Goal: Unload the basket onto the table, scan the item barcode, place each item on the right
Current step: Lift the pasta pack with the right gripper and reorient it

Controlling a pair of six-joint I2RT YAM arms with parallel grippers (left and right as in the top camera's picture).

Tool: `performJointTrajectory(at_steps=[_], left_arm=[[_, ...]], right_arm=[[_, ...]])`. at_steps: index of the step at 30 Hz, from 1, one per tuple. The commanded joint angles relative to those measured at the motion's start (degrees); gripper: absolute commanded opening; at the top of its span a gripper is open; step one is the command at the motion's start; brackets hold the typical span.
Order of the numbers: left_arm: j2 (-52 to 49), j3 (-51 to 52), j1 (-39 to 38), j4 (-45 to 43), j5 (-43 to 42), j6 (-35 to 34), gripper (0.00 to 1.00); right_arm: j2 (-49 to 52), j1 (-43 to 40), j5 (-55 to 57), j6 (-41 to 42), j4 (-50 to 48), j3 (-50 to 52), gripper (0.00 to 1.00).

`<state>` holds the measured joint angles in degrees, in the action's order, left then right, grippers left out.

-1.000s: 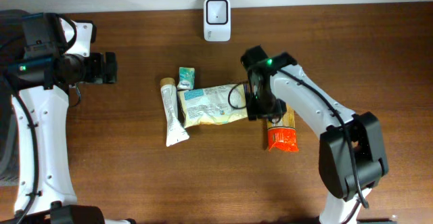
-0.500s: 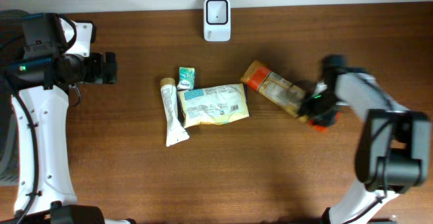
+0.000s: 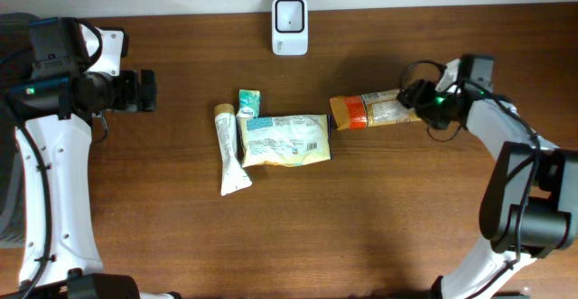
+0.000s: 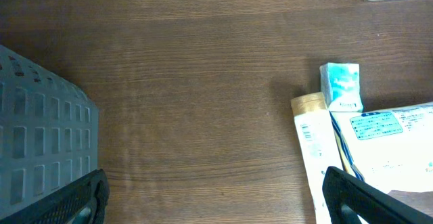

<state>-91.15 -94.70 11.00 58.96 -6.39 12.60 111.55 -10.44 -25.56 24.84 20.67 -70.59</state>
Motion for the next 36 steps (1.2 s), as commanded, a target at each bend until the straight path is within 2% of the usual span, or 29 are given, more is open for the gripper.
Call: performJointTrajectory(at_steps=[1,2,3,6,9,13,18,22,23,25,27,31,34,36], left_arm=[[1.5,-0.1,0.0,0.0,0.2,0.7,0.99],[1.5,-0.1,0.0,0.0,0.2,0.7,0.99],[1.5,-0.1,0.0,0.0,0.2,0.7,0.99],[1.5,-0.1,0.0,0.0,0.2,0.7,0.99],[1.5,-0.1,0.0,0.0,0.2,0.7,0.99],[1.5,-0.1,0.0,0.1,0.2,0.7,0.99],[1.5,-0.1,0.0,0.0,0.2,0.7,0.99],[1.5,-0.1,0.0,0.0,0.2,0.7,0.99],[1.5,-0.1,0.0,0.0,0.2,0.7,0.99],[1.5,-0.1,0.0,0.0,0.2,0.7,0.99],[1.5,-0.1,0.0,0.0,0.2,0.7,0.99],[1.5,-0.1,0.0,0.1,0.2,0.7,0.99],[1.5,-0.1,0.0,0.1,0.2,0.7,0.99],[1.5,-0.1,0.0,0.0,0.2,0.7,0.99]], right_arm=[[0.2,4.6,11.1,7.0,8.8,-5.8,0.84],[0.2,6.1,16.0,9.5,11.3,-6.8,0.94],[0.2,7.6,19.4,11.4,12.2,-7.3,0.99],[1.1,10.7,25.9,17.2,11.1,-7.3,0.99],[3.9,11.6,26.3,19.8,8.6,-7.3,0.98],[5.6,11.5,30.0,19.5,8.2,-7.3,0.99],[7.6,11.5,30.7,13.8,6.2,-7.3,0.99],[7.4,11.5,29.6,8.9,13.1,-7.4,0.82],[6.9,11.5,27.8,6.5,15.5,-7.7,0.72],[6.4,11.5,25.4,3.1,17.8,-8.8,0.58],[6.4,11.5,21.5,-1.3,19.6,-10.3,0.52],[6.4,11.5,10.1,-19.7,24.4,-14.4,0.52],[6.4,11.7,5.7,-37.9,30.0,-17.2,0.56],[6.5,11.6,5.6,-42.8,32.0,-17.2,0.57]])
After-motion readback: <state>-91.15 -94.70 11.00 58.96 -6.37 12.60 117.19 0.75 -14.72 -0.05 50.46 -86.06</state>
